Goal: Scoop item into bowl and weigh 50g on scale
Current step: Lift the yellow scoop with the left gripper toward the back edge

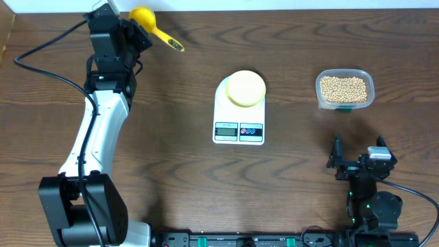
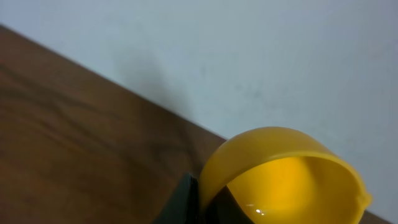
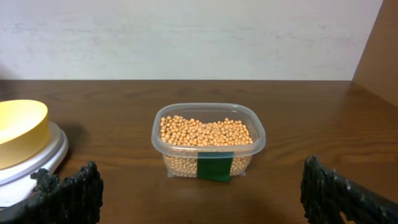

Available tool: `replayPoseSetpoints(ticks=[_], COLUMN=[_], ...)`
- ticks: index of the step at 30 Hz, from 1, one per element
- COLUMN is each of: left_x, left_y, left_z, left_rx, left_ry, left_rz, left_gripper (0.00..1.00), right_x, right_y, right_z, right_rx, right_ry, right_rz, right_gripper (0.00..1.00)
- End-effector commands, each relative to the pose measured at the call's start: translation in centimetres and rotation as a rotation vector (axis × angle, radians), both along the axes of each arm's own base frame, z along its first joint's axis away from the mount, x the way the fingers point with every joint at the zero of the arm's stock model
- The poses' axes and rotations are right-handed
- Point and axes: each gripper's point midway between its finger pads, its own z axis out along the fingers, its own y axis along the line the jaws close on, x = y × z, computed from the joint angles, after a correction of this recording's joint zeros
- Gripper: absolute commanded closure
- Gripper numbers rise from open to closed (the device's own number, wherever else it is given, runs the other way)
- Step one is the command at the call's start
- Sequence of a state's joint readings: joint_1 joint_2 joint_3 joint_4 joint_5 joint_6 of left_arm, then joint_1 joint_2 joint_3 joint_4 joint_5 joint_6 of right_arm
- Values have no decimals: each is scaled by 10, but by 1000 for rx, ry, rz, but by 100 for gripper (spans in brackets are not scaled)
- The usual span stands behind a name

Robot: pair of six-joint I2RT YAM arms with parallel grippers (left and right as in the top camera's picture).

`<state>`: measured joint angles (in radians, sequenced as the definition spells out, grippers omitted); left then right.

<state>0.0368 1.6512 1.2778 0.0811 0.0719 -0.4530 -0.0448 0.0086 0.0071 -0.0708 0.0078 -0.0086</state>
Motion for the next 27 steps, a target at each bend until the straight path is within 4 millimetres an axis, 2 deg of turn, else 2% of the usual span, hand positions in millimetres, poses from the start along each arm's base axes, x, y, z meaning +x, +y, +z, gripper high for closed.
replayPoseSetpoints(ticks=[1, 4, 27], left_x=[5, 7, 6], left_y=[3, 3, 3], left_z=[16, 20, 20], left_rx=[-8, -7, -8], left_ry=[-56, -77, -73], left_rz=[13, 13, 13], left_gripper=[93, 93, 93], right_x=[0, 0, 0], right_y=[-1, -1, -1], right_z=[-2, -2, -2], right_rx=[-7, -7, -7], right_ry=[6, 6, 6], right_rz=[-1, -1, -1], right_gripper=[1, 1, 1])
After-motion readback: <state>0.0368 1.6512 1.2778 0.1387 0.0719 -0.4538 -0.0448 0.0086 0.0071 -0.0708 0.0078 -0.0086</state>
